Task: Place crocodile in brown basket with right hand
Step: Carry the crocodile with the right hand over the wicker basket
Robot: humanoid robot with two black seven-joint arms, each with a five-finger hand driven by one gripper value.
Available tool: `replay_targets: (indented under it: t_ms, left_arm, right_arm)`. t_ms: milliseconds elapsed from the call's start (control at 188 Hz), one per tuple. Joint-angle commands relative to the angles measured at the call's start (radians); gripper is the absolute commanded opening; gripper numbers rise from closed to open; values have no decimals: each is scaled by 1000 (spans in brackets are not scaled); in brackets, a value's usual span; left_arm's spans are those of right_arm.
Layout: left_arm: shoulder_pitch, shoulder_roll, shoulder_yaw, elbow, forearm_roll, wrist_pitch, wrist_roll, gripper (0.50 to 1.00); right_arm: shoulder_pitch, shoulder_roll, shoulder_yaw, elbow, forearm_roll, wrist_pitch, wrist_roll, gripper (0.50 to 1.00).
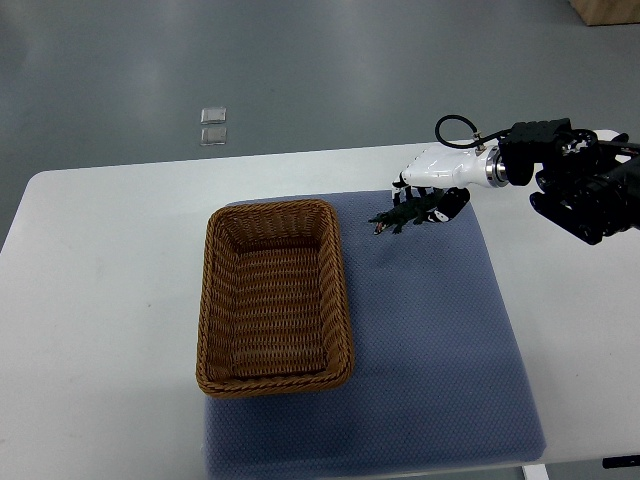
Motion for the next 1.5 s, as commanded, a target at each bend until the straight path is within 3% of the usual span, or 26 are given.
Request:
replay_targets:
  t_ms: [0,581,1044,1359,1497]
  left_arm:
    - [0,0,0,0,0,-1,0,1000]
    - [0,0,0,0,0,-1,0,1000]
    - [0,0,0,0,0,1,0,1000]
    - [0,0,0,0,0,-1,0,1000]
    - [0,0,0,0,0,-1,0,1000]
  right_arm:
    - [1,2,1,0,17,-1,0,500]
    - [-2,-3,1,0,321,5,0,500]
    - [27,-3,5,15,344,-3,0,500]
    - [56,-31,61,275,321,-89,0,500]
    - [62,-11,61,308,237,-92,0,500]
